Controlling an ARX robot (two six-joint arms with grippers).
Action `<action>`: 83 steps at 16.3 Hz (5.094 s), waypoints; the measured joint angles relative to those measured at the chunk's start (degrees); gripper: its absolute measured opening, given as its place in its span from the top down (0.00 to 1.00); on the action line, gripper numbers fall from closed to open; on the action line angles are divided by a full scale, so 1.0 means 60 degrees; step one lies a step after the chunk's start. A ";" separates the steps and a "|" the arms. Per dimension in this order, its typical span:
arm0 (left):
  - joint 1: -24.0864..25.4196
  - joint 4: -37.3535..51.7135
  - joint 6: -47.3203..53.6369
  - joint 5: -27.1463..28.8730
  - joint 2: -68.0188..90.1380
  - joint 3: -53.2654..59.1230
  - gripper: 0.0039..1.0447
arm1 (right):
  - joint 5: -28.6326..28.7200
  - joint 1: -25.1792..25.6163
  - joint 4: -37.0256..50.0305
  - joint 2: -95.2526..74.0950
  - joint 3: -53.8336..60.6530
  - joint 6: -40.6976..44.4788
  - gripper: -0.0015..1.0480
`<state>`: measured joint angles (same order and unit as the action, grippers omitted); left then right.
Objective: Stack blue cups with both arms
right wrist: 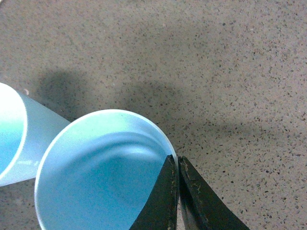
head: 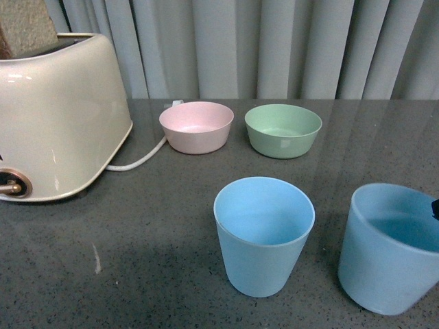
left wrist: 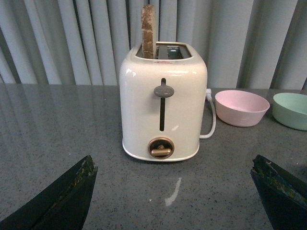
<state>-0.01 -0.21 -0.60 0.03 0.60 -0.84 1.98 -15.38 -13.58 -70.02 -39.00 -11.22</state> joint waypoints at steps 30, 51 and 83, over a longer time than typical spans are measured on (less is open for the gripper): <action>0.0000 0.0000 0.0000 0.0000 0.0000 0.0000 0.06 | 0.0142 -0.2364 -0.0029 -0.0510 -0.2135 -0.0189 0.98; 0.0000 0.0000 0.0000 0.0011 0.0000 0.0000 0.06 | -0.0444 0.2670 0.4411 0.6240 0.3315 0.1031 0.40; 0.0000 0.0000 0.0004 0.0004 0.0000 0.0000 0.06 | -0.0332 0.2565 0.2218 1.1624 0.6379 0.1814 0.31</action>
<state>-0.01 -0.21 -0.58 0.05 0.60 -0.84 -0.01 0.01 -0.27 -0.27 -0.73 -0.34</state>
